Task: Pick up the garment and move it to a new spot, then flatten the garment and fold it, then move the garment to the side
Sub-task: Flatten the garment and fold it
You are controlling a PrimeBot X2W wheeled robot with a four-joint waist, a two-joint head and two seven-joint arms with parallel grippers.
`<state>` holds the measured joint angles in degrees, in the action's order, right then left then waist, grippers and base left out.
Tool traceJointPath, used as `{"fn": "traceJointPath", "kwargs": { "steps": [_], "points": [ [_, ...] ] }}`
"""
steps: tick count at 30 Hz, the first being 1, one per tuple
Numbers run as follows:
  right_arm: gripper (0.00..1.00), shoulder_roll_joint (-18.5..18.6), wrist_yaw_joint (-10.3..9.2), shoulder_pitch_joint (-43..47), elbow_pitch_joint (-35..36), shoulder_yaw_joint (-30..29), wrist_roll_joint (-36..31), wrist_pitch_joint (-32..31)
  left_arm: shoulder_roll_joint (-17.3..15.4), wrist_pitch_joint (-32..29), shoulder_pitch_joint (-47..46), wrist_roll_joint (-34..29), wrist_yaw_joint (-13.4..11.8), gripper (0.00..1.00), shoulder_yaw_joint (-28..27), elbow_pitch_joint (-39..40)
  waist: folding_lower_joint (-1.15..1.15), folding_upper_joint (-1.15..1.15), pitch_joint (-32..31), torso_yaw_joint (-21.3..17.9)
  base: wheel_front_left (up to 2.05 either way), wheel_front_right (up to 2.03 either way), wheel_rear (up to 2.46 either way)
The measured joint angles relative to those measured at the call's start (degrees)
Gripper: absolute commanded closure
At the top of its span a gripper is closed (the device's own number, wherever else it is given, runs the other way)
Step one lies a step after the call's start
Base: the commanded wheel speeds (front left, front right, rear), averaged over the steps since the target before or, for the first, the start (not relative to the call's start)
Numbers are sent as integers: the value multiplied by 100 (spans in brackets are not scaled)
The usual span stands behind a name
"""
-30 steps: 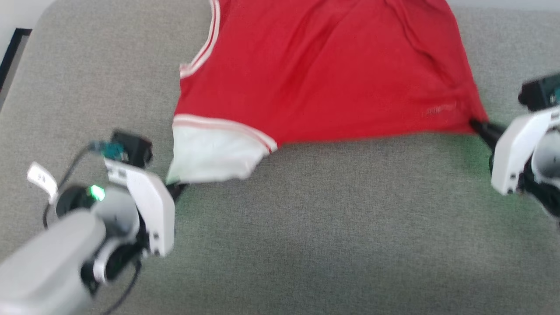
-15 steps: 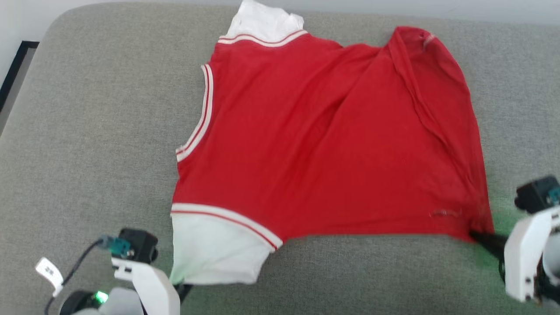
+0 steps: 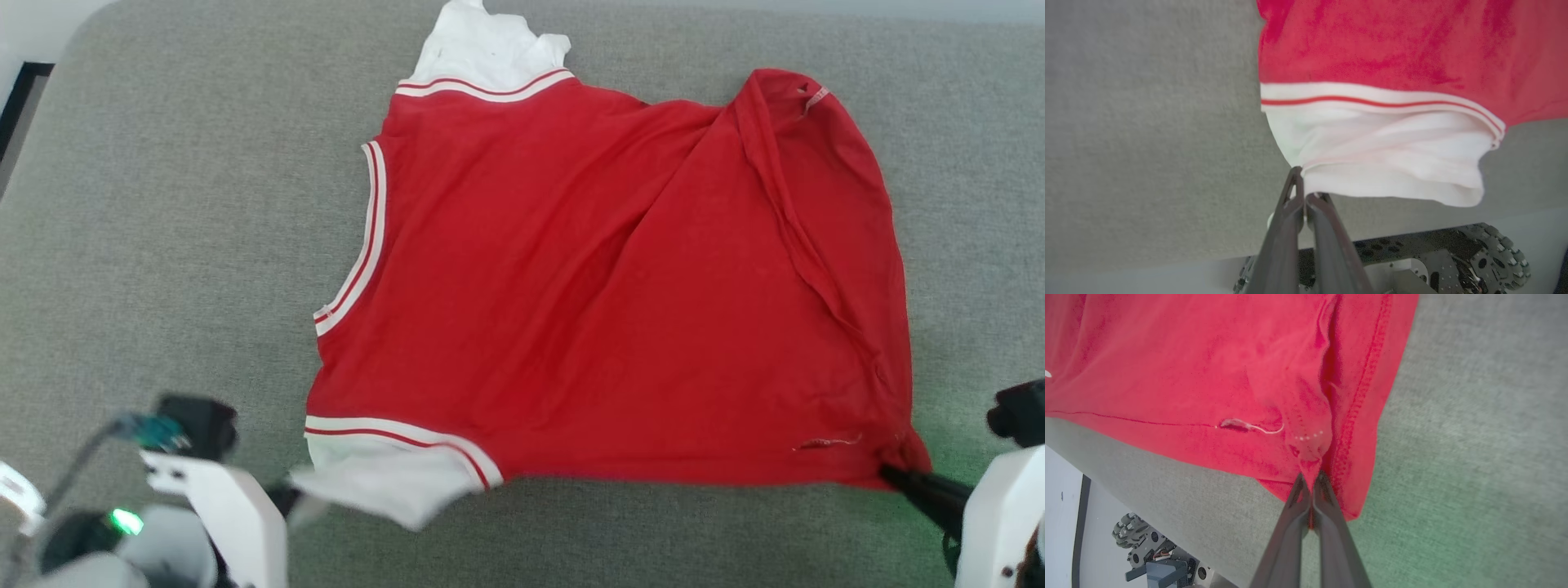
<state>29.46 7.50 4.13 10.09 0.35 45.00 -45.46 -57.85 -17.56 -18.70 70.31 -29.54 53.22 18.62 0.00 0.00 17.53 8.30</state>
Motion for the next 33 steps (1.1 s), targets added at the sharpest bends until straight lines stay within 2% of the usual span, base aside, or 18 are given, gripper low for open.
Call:
{"fn": "traceJointPath", "kwargs": {
  "steps": [6, 11, 15, 23, 29, 30, 31, 32, 33],
  "points": [
    [100, -185, 0, -315, 417, -368, -93, -73, -526, -53, -782, -487, 12, 100, -361, 338, 0, 0, 127, -69, 0, 0, 0],
    [100, -260, 0, -977, 488, -449, -250, -94, -544, -334, -1656, -989, 387, 100, -478, 160, 0, 0, 270, -123, 0, 0, 0],
    [100, -245, 0, -1657, 203, -334, -490, -48, -97, -525, -2393, -1314, 896, 100, -409, -466, 0, 0, 422, -143, 0, 0, 0],
    [100, -154, 0, -2886, -949, 377, -850, 283, 1233, -826, -3320, -1418, 1815, 100, -23, -2526, 0, 0, 749, -172, 0, 0, 0],
    [100, -177, 0, -3405, -1794, 960, -808, 448, 1850, -950, -3540, -1303, 2377, 100, 187, -3903, 0, 0, 834, -226, 0, 0, 0],
    [88, -157, 0, -3462, -1845, 1036, -801, 452, 1920, -968, -3573, -1273, 2449, 100, 201, -4073, 0, 0, 832, -227, 0, 0, 0],
    [72, -164, 0, -3510, -1902, 1072, -759, 503, 1979, -985, -3608, -1249, 2504, 100, 207, -4224, 0, 0, 825, -231, 0, 0, 0],
    [48, -172, 0, -3541, -1951, 1092, -747, 576, 2016, -1001, -3640, -1234, 2555, 98, 211, -4339, 0, 0, 815, -234, 0, 0, 0],
    [2, -159, 0, -3555, -1982, 1122, -750, 611, 2041, -995, -3664, -1233, 2560, 79, 200, -4436, 0, 0, 802, -235, 0, 0, 0]
  ]
}}
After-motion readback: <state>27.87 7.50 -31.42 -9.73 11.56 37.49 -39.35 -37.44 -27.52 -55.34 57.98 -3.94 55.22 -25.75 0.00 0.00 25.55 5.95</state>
